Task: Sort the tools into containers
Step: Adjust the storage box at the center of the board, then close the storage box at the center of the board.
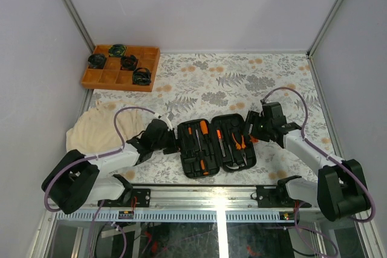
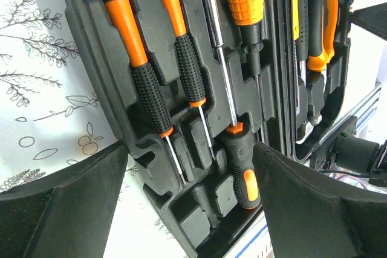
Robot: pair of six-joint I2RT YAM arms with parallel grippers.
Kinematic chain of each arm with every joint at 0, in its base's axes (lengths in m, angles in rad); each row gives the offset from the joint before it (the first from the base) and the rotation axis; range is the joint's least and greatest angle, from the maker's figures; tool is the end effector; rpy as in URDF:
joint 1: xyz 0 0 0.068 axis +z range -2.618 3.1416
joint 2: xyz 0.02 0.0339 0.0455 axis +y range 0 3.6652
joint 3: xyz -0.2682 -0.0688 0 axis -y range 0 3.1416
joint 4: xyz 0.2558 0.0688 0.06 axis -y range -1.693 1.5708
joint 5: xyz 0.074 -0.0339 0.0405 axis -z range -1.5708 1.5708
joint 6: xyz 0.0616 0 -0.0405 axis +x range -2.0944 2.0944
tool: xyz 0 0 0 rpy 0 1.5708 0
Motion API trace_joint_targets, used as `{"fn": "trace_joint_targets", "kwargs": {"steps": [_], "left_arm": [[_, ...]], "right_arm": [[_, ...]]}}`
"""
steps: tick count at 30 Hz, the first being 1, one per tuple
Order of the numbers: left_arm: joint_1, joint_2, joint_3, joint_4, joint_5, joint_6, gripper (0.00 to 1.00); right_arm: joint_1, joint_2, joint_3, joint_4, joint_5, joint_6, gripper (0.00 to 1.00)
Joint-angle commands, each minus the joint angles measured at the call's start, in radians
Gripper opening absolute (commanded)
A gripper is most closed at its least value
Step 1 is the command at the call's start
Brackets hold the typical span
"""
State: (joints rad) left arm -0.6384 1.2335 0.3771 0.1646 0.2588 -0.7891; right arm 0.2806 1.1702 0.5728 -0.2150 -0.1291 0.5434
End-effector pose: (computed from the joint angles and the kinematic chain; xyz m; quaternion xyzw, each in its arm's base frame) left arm 0.1890 -0.1599 0.1274 -0.0128 0.8990 -0.3645 0.2425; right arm 0.2415 0.0778 0.1681 0.0978 0.9222 0.2028 0.3145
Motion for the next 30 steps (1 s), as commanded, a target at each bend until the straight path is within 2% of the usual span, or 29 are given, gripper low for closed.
{"fn": "trace_joint_targets", "kwargs": {"steps": [1,4,12,23,30], "left_arm": [[0.006,0.036,-0.007,0.106,0.053,0.003,0.84],[0.006,0.061,-0.014,0.146,0.078,-0.001,0.84],[0.006,0.151,0.01,0.25,0.169,0.014,0.83],[0.005,0.166,0.026,0.341,0.233,-0.018,0.71],[0.005,0.149,0.043,0.353,0.252,-0.033,0.66]], "right_arm": [[-0.01,0.07,-0.009,0.082,-0.151,-0.021,0.73],[-0.011,0.103,-0.018,0.115,-0.19,-0.018,0.72],[-0.016,0.165,-0.067,0.212,-0.3,0.009,0.59],[-0.016,0.156,-0.087,0.215,-0.315,-0.006,0.49],[-0.015,0.113,-0.105,0.202,-0.31,-0.011,0.48]]}}
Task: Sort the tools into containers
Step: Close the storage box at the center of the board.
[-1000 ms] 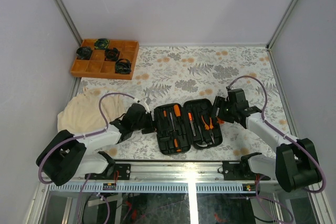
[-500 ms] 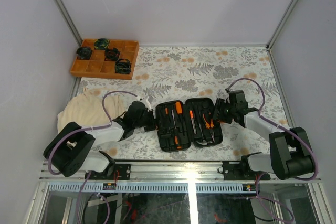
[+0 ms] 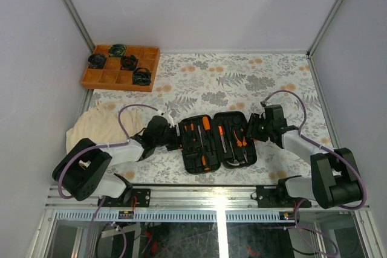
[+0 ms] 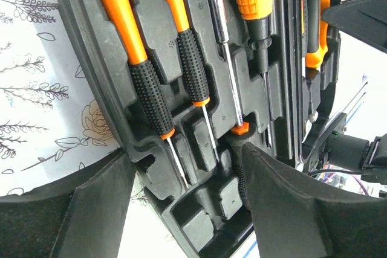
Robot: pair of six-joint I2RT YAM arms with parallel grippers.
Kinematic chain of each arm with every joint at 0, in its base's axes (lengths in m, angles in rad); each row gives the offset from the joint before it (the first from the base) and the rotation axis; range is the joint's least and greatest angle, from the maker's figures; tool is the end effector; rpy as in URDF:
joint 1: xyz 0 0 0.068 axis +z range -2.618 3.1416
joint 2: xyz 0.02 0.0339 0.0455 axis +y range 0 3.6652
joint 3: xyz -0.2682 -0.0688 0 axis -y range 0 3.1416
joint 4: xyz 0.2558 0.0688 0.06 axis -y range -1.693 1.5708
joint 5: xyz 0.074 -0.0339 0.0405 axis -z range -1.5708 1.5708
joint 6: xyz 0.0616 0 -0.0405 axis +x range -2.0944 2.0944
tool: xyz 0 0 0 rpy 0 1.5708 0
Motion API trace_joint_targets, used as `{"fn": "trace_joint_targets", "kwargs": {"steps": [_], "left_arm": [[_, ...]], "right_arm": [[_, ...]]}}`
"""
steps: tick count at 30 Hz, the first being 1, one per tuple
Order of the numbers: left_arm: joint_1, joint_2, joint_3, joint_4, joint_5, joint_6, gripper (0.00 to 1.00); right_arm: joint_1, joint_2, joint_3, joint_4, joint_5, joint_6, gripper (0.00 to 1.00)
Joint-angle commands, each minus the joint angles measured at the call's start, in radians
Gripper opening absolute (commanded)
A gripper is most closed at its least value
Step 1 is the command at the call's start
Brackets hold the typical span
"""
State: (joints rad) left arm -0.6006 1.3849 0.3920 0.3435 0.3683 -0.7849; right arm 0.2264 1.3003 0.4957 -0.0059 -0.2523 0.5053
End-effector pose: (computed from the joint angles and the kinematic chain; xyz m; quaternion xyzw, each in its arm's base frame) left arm 0.2062 -0.1681 0.1161 0.0000 0.8844 -0.4053 0.2316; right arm 0.2509 0.0736 0.1324 0.0818 0.9188 0.2408 0.3019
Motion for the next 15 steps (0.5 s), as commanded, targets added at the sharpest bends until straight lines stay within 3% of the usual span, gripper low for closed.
{"fn": "trace_joint_targets", "kwargs": {"steps": [1,11,15], "left_arm": [[-0.033,-0.015,0.032,0.159,0.136,-0.037,0.65],[-0.033,-0.12,0.059,0.004,0.05,-0.021,0.58],[-0.033,-0.149,0.064,-0.009,0.044,-0.032,0.58]], "right_arm": [[0.038,-0.024,-0.031,-0.009,-0.187,0.027,0.48],[0.039,-0.138,-0.002,-0.08,-0.144,0.014,0.48],[0.04,-0.154,-0.013,-0.048,-0.197,0.028,0.48]]}}
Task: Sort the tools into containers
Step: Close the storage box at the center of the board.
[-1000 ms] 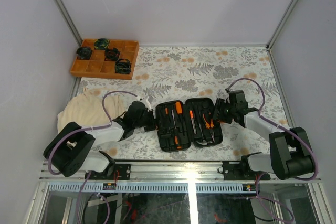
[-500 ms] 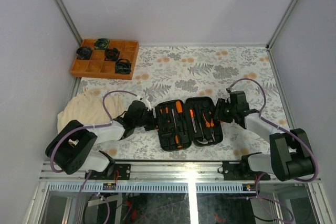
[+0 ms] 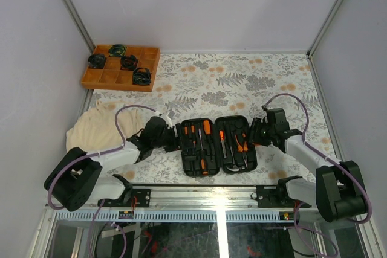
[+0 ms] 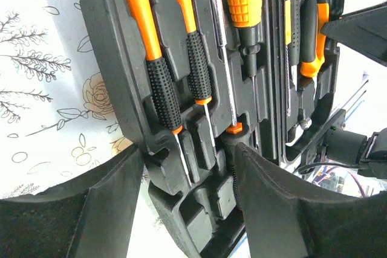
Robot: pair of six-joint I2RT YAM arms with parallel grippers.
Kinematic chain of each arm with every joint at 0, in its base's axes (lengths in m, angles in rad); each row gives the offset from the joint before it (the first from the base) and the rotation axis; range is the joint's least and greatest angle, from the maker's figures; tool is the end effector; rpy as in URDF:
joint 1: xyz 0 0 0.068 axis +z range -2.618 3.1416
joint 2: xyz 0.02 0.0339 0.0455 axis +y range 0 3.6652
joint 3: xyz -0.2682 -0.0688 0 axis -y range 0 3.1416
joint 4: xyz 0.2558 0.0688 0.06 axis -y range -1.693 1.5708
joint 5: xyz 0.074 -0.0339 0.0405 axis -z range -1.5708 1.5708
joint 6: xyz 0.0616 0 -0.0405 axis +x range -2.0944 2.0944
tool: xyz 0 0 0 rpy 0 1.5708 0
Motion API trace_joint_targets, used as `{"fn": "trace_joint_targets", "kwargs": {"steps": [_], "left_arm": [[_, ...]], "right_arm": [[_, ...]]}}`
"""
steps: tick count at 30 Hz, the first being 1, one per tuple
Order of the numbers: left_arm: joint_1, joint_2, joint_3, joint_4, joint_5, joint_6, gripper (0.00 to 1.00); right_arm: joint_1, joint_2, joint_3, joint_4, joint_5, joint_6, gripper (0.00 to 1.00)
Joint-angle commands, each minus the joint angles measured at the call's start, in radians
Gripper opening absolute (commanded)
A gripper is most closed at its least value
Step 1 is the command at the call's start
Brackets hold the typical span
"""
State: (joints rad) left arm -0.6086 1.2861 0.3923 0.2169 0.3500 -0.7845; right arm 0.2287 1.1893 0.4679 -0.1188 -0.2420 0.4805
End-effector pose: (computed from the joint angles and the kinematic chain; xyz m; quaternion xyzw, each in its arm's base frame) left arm 0.1967 -0.1628 0.1265 -0.0030 0.8912 -0.3935 0.2257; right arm 0.2315 0.0690 0.1389 0.0736 0.9253 0.2289 0.2934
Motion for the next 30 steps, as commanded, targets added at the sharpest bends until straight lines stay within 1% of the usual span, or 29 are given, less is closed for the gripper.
{"fn": "trace_joint_targets", "kwargs": {"steps": [1,4,7,9,12,16,19,24,28,30], "left_arm": [[-0.026,-0.054,0.071,0.114,0.062,-0.033,0.58],[-0.025,-0.066,0.086,0.1,0.064,-0.035,0.57],[-0.025,-0.071,0.097,0.082,0.066,-0.029,0.57],[-0.025,-0.073,0.101,0.078,0.067,-0.029,0.57],[-0.024,-0.075,0.101,0.076,0.068,-0.032,0.57],[-0.024,-0.081,0.102,0.075,0.069,-0.035,0.57],[-0.024,-0.081,0.105,0.069,0.071,-0.032,0.57],[-0.025,-0.08,0.105,0.064,0.069,-0.029,0.57],[-0.025,-0.081,0.106,0.062,0.069,-0.03,0.57],[-0.025,-0.081,0.11,0.058,0.069,-0.029,0.57]], "right_arm": [[0.036,-0.05,0.007,0.083,-0.229,0.06,0.48],[0.036,-0.079,-0.021,0.141,-0.275,0.075,0.47],[0.038,-0.119,-0.034,0.151,-0.286,0.07,0.49],[0.038,-0.146,-0.039,0.144,-0.277,0.064,0.53],[0.037,-0.178,-0.041,0.122,-0.244,0.059,0.62],[0.036,-0.22,-0.033,0.061,-0.137,0.06,0.68],[0.036,-0.26,-0.03,0.027,-0.046,0.063,0.71],[0.036,-0.292,-0.022,-0.025,0.055,0.062,0.72],[0.034,-0.267,-0.001,-0.133,0.215,0.1,0.7],[0.027,-0.25,-0.001,-0.146,0.247,0.116,0.7]]}}
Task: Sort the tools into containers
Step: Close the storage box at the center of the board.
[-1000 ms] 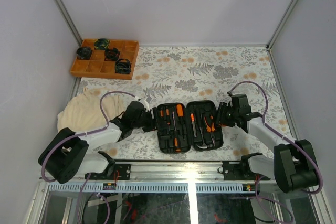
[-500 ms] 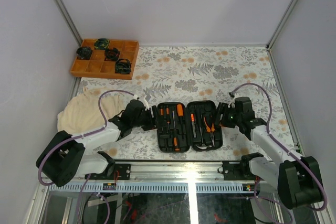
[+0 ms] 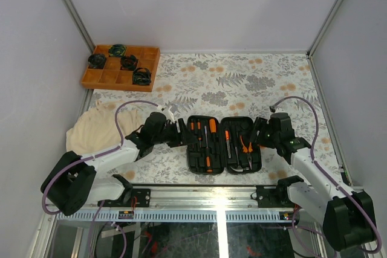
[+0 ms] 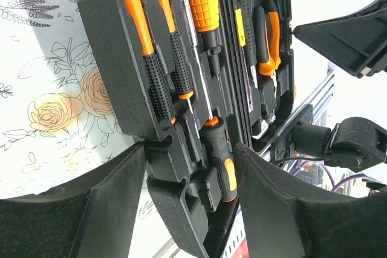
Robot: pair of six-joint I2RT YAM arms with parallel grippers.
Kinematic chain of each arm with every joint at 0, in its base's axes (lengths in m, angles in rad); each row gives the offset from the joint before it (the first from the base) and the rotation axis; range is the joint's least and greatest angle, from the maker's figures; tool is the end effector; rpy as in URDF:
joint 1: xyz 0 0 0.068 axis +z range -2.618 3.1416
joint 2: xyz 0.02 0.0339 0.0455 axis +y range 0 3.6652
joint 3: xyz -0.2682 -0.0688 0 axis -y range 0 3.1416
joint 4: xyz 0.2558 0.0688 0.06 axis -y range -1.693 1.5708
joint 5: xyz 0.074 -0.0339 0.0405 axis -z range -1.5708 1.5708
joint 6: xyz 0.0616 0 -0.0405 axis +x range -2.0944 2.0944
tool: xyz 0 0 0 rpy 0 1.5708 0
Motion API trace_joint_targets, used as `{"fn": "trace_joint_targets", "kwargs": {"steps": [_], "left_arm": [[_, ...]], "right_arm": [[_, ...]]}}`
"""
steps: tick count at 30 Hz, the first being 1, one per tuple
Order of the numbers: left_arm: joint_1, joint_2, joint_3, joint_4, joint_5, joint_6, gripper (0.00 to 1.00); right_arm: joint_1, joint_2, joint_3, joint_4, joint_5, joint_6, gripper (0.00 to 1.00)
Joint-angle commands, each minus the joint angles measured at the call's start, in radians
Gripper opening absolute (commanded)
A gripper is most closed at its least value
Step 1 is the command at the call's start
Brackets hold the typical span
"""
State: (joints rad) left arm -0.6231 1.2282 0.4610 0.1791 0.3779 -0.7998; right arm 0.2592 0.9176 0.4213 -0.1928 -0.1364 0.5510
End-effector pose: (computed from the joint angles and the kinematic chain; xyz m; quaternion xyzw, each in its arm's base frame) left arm 0.2018 -0.1730 0.1589 0.0119 0.8704 -0.4280 0.2429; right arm 0.2054 0.0631 0.1716 0.1024 0.8969 0.2244 0.3670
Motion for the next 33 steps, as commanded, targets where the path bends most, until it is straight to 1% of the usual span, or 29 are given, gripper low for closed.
{"fn": "trace_joint_targets", "kwargs": {"steps": [1,3,7,9,13,15,17,19,22,24,27,30,33], "left_arm": [[-0.011,-0.021,0.044,0.093,0.041,-0.012,0.57],[-0.01,-0.019,0.048,0.091,0.042,-0.009,0.57],[-0.01,-0.014,0.051,0.092,0.05,-0.008,0.57],[-0.01,-0.014,0.051,0.093,0.05,-0.008,0.57],[-0.01,-0.018,0.048,0.091,0.047,-0.007,0.57],[-0.011,-0.018,0.047,0.089,0.049,-0.007,0.57],[-0.01,-0.019,0.047,0.09,0.05,-0.007,0.57],[-0.01,-0.019,0.047,0.091,0.052,-0.007,0.57],[-0.01,-0.016,0.048,0.093,0.052,-0.007,0.57],[-0.01,-0.016,0.048,0.093,0.054,-0.007,0.57],[-0.01,-0.018,0.047,0.093,0.052,-0.007,0.57],[-0.01,-0.014,0.048,0.093,0.058,-0.004,0.57],[-0.01,-0.013,0.049,0.095,0.058,-0.005,0.57]], "right_arm": [[-0.008,0.03,0.044,-0.073,0.148,0.054,0.7],[-0.019,0.043,0.037,-0.068,0.153,0.069,0.7],[-0.041,0.026,0.004,-0.033,0.133,0.108,0.61],[-0.047,-0.024,-0.027,-0.004,0.128,0.132,0.57],[-0.053,-0.146,-0.092,0.037,0.153,0.186,0.54],[-0.053,-0.18,-0.085,-0.028,0.234,0.218,0.48],[-0.054,-0.176,-0.065,-0.101,0.319,0.222,0.41],[-0.053,-0.152,-0.043,-0.147,0.367,0.209,0.37],[-0.053,-0.091,-0.016,-0.162,0.366,0.195,0.35],[-0.054,-0.044,0.006,-0.177,0.375,0.191,0.3],[-0.054,0.017,0.023,-0.157,0.318,0.163,0.24],[-0.052,0.048,0.014,-0.073,0.176,0.131,0.17],[-0.054,0.086,0.016,-0.02,0.054,0.1,0.16]]}}
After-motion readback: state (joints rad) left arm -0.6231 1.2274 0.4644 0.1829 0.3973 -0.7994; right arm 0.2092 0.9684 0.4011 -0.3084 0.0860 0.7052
